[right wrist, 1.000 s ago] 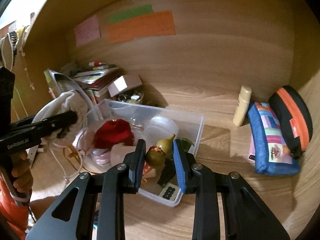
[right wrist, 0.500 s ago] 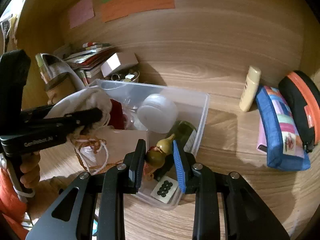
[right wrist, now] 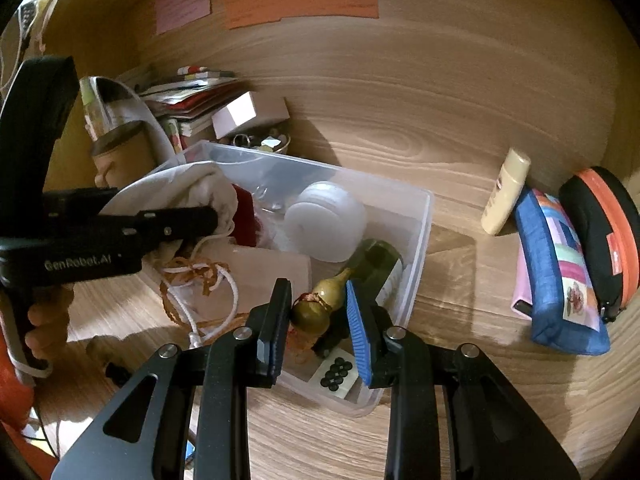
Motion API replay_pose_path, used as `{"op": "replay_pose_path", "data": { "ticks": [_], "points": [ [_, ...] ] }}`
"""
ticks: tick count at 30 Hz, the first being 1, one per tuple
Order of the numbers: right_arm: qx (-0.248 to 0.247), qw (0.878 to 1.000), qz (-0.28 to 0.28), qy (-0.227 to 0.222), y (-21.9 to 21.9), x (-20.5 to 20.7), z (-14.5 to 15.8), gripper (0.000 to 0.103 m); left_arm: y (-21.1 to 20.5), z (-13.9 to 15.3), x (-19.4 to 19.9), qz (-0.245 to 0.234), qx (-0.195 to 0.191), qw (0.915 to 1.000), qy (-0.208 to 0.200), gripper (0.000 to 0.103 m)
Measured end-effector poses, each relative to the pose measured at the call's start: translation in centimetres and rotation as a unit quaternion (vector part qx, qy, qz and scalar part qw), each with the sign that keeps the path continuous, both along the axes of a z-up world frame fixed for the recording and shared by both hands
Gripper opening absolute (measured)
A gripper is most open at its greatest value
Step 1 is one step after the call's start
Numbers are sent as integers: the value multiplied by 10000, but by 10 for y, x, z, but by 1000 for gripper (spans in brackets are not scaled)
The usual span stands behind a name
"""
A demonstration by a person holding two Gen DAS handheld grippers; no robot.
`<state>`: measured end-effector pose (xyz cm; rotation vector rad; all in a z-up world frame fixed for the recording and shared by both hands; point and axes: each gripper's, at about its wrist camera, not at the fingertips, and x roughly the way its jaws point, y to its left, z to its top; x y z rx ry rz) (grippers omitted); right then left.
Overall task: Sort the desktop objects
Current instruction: 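Carry the white bag into the bin while the right grasps the gourd ornament, then release the gourd into the bin and open the right gripper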
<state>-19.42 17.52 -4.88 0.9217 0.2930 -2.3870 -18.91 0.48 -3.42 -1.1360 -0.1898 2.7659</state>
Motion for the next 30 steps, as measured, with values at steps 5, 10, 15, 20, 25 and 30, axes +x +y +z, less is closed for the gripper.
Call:
{"op": "replay_pose_path", "data": {
  "ticks": [5, 10, 15, 20, 25, 30],
  "points": [
    [77, 9999, -31, 77, -1, 1, 2, 42, 1, 10, 7, 13, -29, 9999, 124, 58],
    [38, 9995, -94, 310, 2, 7, 11, 53, 2, 26, 20, 43, -83, 9992, 398, 69],
    [72, 9978, -255, 601, 3, 14, 22, 69, 2, 45, 39, 49, -156, 9973, 720, 78],
    [53, 9967, -368, 715, 5, 22, 30, 81, -4, 57, 58, 100, -200, 9953, 943, 91],
    [32, 9967, -412, 698, 7, 33, 34, 84, -13, 60, 76, 240, -329, 9935, 1067, 94],
    [46, 9971, -390, 655, 7, 49, 33, 85, -21, 50, 91, 368, -380, 9936, 1001, 94]
  ]
}}
